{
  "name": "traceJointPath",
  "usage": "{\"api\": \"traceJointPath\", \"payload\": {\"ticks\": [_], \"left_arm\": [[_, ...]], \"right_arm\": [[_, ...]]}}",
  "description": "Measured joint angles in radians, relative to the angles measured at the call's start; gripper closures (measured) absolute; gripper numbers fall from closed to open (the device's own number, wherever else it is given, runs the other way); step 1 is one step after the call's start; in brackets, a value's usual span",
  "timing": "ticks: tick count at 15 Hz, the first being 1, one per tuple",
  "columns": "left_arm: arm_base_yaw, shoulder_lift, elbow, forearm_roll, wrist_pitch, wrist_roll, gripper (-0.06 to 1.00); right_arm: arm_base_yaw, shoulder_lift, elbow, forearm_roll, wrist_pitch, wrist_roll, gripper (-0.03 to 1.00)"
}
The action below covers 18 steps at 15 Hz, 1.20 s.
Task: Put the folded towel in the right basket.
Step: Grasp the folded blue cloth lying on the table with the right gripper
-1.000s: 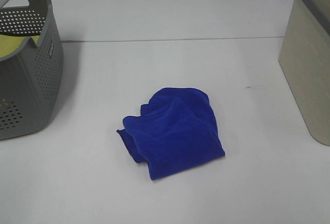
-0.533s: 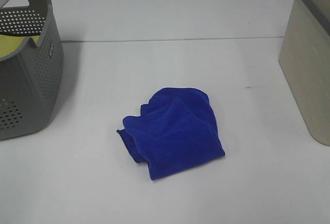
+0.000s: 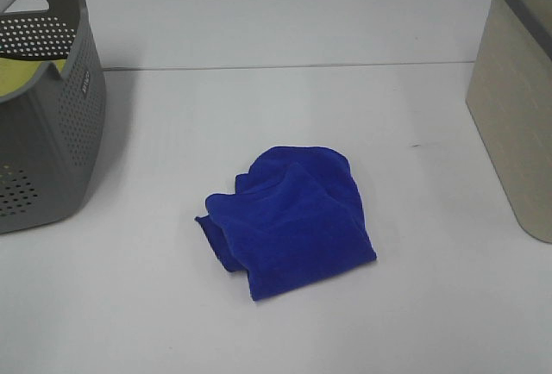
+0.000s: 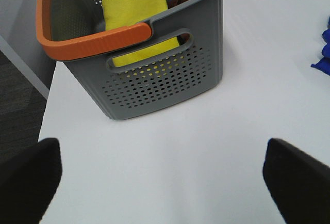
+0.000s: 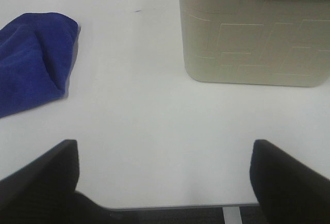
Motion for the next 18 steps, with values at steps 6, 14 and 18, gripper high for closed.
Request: {"api": "traceJointPath", "payload": {"ticks": [6, 14, 18], "left_arm": [[0.0, 0.0, 0.0, 0.0, 0.0, 0.0, -0.04], [0.0, 0.0, 0.0, 0.0, 0.0, 0.0, -0.04], [0.0, 0.0, 0.0, 0.0, 0.0, 0.0, -0.04]], "right_arm": [[0.0, 0.0, 0.0, 0.0, 0.0, 0.0, 0.1], [0.0, 0.0, 0.0, 0.0, 0.0, 0.0, 0.1], [0.0, 0.0, 0.0, 0.0, 0.0, 0.0, 0.1]]}}
